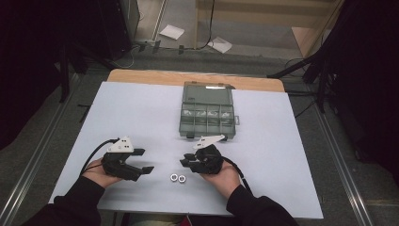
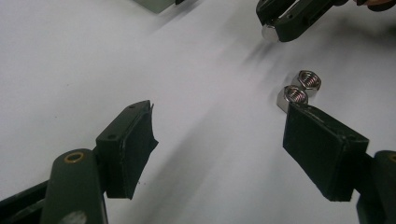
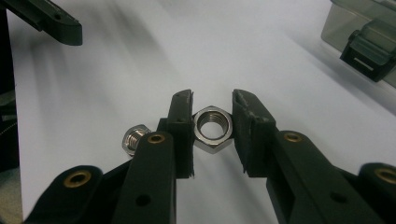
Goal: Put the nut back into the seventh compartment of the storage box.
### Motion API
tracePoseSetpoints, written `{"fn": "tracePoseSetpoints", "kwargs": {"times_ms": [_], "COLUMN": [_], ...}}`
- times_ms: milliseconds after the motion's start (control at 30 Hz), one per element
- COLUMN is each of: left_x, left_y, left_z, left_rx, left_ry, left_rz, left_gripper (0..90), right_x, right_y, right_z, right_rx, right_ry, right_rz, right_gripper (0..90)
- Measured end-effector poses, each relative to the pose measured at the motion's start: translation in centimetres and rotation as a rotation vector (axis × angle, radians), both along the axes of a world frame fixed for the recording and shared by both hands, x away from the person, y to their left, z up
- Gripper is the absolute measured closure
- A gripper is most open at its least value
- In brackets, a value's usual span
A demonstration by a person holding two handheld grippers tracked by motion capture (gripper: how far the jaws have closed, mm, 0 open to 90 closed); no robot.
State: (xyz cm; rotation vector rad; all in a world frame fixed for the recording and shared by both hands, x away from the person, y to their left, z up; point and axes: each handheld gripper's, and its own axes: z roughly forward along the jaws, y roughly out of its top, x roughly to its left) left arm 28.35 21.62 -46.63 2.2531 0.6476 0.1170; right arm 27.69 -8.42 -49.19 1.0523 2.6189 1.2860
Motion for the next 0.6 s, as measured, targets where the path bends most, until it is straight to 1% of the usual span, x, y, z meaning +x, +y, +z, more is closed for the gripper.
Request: {"fn": "tracePoseSetpoints", "kwargs": {"times_ms": [133, 200, 367, 433, 600], "left_x": [-0.01, -0.01, -0.02, -0.03, -0.03], "left_y": [0.02, 0.0, 0.0, -0.03, -0.04], "left_z": [0.04, -0.01, 0.04, -0.03, -0.03], "left_rx": [0.006, -0.004, 0.006, -0.004, -0.004], "left_ry": [0.001, -0.001, 0.004, 0.001, 0.002], "left_rz": [-0.001, 0.0, -0.002, -0.001, -0.002], "left_gripper": [23.9, 24.0, 23.9, 24.0, 24.0], "right_x": [0.12, 0.18, 0.35, 0.42, 0.56], "right_y": [-0.2, -0.3, -0.57, -0.69, -0.92], "right_z": [0.09, 0.17, 0.39, 0.47, 0.54], "right_rx": [-0.001, 0.0, 0.002, 0.003, 0.004], "right_ry": [0.003, 0.004, 0.006, 0.008, 0.011], "right_rz": [-0.007, -0.01, -0.018, -0.022, -0.029], "right_gripper": [71.7, 71.7, 71.7, 71.7, 71.7]}}
